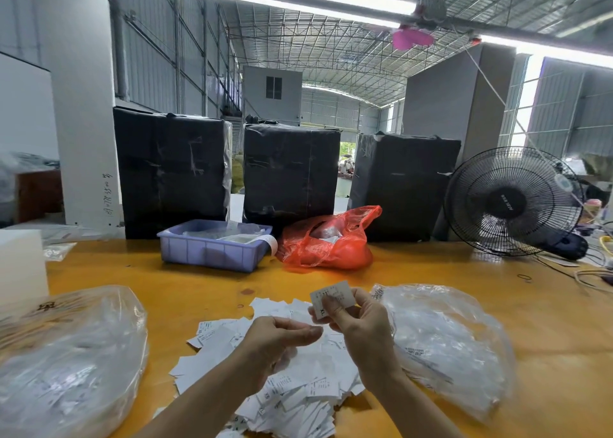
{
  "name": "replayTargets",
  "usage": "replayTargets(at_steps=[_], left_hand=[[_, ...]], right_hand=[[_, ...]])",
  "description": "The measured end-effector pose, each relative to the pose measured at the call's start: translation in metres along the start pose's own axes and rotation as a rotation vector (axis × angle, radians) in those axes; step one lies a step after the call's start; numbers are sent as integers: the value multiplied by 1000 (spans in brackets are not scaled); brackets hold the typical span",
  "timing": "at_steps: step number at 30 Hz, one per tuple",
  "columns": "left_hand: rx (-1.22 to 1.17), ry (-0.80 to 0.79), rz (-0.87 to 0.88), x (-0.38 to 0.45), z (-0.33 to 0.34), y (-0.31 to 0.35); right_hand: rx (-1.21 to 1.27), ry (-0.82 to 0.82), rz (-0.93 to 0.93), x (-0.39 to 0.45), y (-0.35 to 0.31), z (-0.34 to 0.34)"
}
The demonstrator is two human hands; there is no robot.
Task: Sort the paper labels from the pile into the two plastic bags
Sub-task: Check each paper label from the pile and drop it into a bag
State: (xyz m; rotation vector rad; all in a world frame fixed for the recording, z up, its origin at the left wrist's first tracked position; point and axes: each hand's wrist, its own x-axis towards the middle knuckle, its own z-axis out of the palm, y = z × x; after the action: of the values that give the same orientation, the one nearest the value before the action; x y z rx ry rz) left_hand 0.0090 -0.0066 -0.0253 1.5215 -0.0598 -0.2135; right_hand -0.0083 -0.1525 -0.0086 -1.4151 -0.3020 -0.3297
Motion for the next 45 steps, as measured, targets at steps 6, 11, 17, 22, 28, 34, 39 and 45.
replayTargets(at_steps=[6, 11, 17, 22, 28, 34, 39, 45], left_hand=[[-11, -16, 5, 1, -1, 1], [-49, -52, 6, 2, -1, 0], [-60, -68, 3, 5, -1, -3], [-52, -68, -7, 6, -1, -3], [-63, -55, -10, 5, 0, -2], [-18, -55, 35, 2, -1, 0], [7, -12, 61, 1, -4, 1], [65, -110, 43, -2, -9, -1]], right_hand=[[-68, -58, 15, 1, 4, -2], [-72, -15, -7, 1, 6, -2], [-68, 27, -20, 2, 9, -4], [-74, 28, -24, 2, 10, -5], [-44, 13, -12, -1, 7, -5], [-164, 24, 48, 0, 8, -7], [-174, -117, 227, 2, 4, -14], [-218, -323, 429, 5, -5, -26]])
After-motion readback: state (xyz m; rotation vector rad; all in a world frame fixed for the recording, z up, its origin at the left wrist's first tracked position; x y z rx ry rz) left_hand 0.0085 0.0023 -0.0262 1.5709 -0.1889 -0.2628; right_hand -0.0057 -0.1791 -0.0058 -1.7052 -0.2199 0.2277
